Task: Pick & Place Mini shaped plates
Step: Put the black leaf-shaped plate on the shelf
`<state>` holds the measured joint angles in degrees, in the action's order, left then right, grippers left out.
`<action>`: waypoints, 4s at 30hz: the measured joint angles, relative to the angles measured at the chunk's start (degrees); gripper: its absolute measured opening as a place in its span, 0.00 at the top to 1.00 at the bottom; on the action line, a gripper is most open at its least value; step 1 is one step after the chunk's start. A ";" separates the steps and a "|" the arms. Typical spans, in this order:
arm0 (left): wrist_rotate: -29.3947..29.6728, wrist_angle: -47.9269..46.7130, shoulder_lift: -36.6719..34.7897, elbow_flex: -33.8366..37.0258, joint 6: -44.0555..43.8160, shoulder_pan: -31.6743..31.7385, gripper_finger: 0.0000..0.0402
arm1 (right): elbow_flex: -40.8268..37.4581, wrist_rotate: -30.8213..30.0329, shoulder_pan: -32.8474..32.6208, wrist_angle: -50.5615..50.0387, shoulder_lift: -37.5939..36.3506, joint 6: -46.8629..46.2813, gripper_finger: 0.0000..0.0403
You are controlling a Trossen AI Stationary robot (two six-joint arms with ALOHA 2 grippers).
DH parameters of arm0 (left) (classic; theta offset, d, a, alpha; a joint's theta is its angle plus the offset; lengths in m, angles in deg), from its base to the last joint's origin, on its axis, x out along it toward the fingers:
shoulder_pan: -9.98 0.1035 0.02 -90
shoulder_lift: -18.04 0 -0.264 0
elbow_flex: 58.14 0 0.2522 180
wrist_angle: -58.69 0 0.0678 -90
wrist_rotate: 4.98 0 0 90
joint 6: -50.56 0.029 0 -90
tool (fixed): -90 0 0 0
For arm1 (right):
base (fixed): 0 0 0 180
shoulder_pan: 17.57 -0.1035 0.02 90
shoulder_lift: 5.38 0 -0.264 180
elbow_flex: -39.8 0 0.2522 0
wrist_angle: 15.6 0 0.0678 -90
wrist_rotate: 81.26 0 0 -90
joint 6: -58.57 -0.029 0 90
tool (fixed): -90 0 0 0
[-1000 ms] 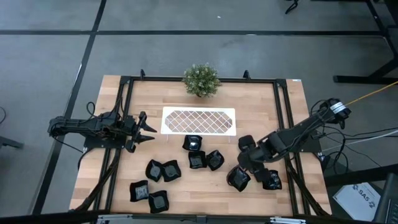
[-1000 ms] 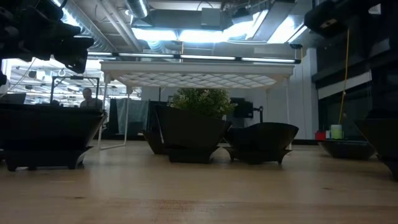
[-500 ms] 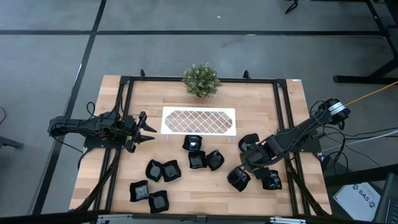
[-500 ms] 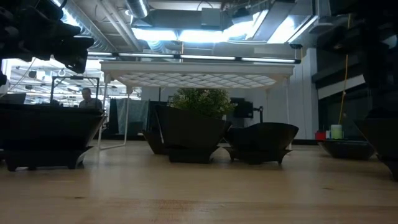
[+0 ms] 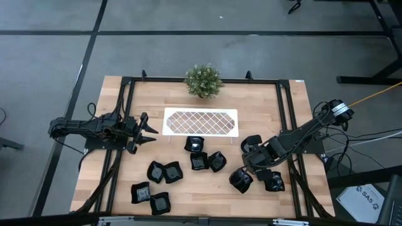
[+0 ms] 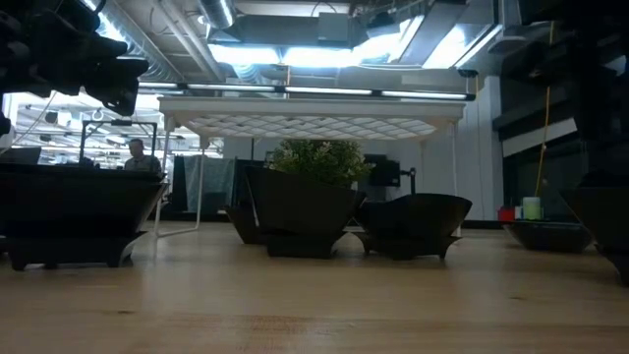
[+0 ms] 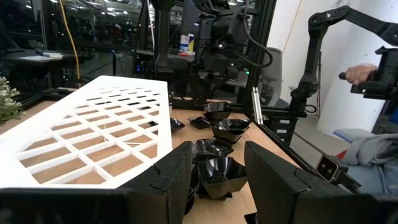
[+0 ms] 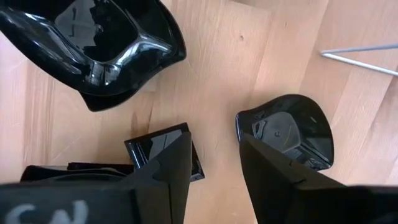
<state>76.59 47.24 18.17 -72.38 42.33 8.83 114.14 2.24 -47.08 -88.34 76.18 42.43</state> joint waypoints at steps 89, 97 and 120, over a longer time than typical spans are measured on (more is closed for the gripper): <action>0.01 0.02 -0.01 0.00 -0.02 0.02 0.64 | -9.49 -10.05 0.01 6.60 2.69 -2.96 0.66; 0.01 0.02 0.01 -0.01 0.00 0.01 0.64 | -9.49 -5.79 0.01 6.57 2.69 -2.87 0.66; 0.03 0.02 0.00 0.01 -0.01 0.02 0.64 | -10.29 -8.29 -1.19 8.26 4.05 -3.07 0.66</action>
<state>76.62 47.27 18.17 -72.37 42.32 8.85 103.85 -6.05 -48.28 -80.08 80.23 39.36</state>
